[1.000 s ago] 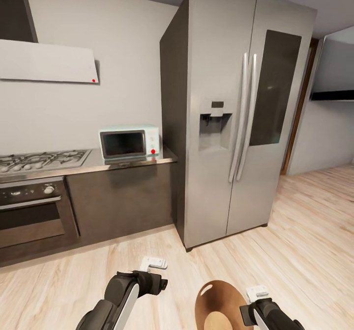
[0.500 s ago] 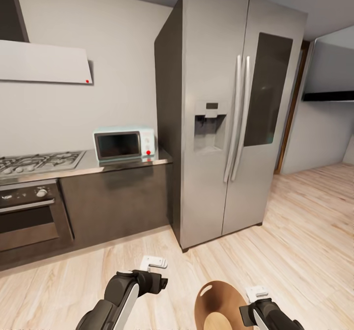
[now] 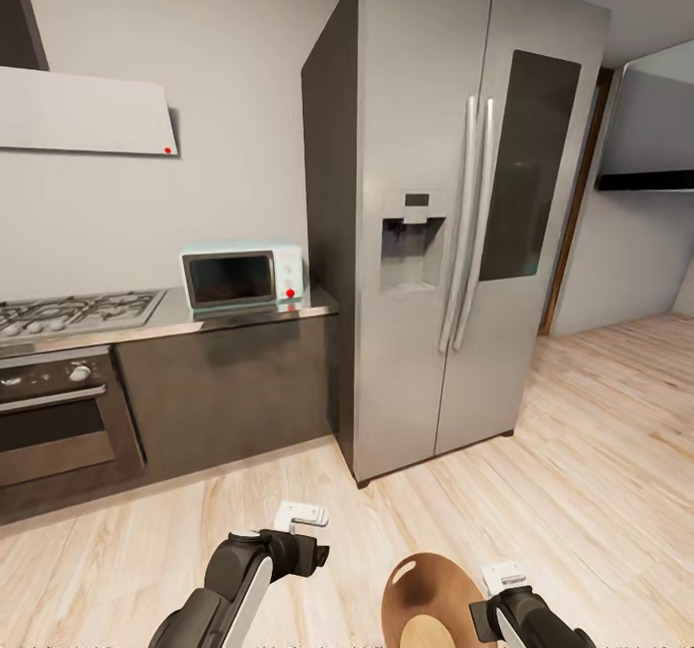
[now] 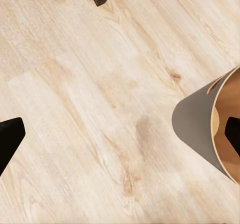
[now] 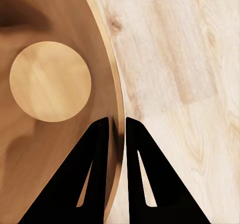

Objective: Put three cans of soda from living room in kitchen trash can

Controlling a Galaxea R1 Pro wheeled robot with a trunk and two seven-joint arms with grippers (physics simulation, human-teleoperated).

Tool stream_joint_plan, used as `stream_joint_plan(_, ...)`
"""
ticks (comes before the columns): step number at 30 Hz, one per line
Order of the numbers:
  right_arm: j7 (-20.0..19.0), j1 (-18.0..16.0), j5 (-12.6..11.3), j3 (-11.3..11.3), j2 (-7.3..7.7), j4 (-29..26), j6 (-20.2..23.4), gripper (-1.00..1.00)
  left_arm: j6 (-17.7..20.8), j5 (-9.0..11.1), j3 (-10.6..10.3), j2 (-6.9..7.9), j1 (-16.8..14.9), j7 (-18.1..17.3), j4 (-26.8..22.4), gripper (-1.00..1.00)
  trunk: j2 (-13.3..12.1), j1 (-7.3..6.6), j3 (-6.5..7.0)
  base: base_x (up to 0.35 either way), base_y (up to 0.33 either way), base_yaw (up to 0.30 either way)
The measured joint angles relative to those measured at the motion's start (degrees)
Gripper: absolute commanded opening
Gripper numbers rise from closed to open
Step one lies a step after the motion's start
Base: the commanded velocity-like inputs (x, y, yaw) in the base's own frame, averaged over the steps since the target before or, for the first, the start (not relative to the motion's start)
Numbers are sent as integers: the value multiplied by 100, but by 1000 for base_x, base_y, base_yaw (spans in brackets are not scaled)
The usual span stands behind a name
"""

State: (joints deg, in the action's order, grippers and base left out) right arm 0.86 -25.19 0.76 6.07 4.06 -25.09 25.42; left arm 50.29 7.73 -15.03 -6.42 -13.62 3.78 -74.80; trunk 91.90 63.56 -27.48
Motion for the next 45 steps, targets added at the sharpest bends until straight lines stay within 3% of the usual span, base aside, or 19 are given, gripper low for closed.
stream_joint_plan(6,0,0,3,0,0,9,0,-100,-10,-4,-3,0,0,0,0,100,0,0,-56,0,0,0)
stream_joint_plan(17,0,0,4,0,0,18,1,-100,-381,-33,-9,8,15,0,0,100,0,0,-158,0,0,0)
stream_joint_plan(45,15,-1,18,18,0,-49,14,-100,-414,-35,-13,9,18,-5,0,100,0,0,-382,0,0,0)
